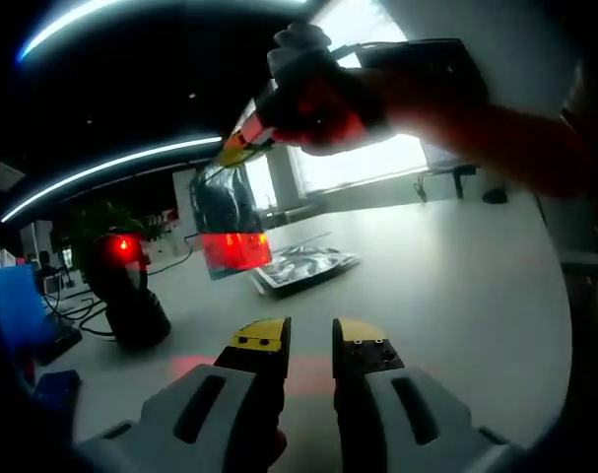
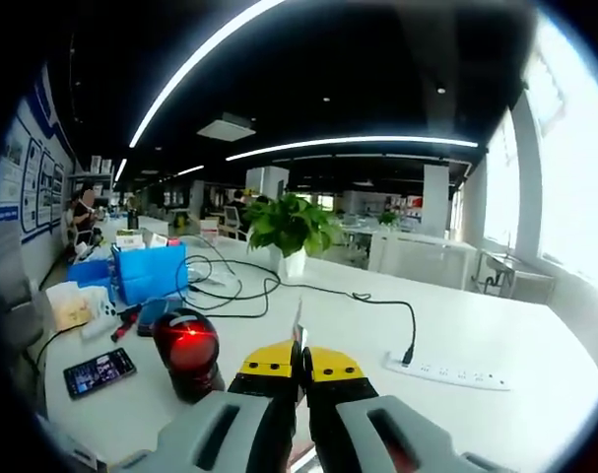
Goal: Clip sheet goods on table flip sheet goods clip sheet goods scan sheet goods put sheet goods back to table
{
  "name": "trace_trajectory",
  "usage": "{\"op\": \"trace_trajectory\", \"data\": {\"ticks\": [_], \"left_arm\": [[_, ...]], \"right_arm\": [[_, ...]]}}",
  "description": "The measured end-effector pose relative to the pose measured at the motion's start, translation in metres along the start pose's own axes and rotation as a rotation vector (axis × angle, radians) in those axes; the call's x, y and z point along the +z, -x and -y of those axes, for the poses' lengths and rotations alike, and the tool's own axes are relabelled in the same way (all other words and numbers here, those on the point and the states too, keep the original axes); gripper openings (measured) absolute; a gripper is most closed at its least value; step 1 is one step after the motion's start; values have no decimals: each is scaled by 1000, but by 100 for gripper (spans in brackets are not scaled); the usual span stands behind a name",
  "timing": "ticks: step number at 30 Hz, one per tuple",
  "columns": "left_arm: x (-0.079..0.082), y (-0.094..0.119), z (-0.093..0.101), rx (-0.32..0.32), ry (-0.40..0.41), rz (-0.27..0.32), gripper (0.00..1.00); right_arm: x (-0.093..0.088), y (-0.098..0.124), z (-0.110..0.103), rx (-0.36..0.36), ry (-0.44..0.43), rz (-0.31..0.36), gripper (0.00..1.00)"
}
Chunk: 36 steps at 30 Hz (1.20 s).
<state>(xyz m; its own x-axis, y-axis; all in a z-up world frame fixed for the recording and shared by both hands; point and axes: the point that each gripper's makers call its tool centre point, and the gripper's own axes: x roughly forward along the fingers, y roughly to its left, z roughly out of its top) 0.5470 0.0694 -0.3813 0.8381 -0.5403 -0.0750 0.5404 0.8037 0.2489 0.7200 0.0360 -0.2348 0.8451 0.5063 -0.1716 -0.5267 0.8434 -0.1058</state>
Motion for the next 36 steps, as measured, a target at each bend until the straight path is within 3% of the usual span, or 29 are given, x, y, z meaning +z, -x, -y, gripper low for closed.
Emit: {"op": "trace_trajectory", "data": {"ticks": [20,36], "left_arm": [[-2,-1,-1,6,-9,-9,9],[-3,-2,-1,9,-16,-14,9]], "right_arm": [[-12,29,25,6,45,-24,0],[-16,58,19,102,131,-51,0]]}}
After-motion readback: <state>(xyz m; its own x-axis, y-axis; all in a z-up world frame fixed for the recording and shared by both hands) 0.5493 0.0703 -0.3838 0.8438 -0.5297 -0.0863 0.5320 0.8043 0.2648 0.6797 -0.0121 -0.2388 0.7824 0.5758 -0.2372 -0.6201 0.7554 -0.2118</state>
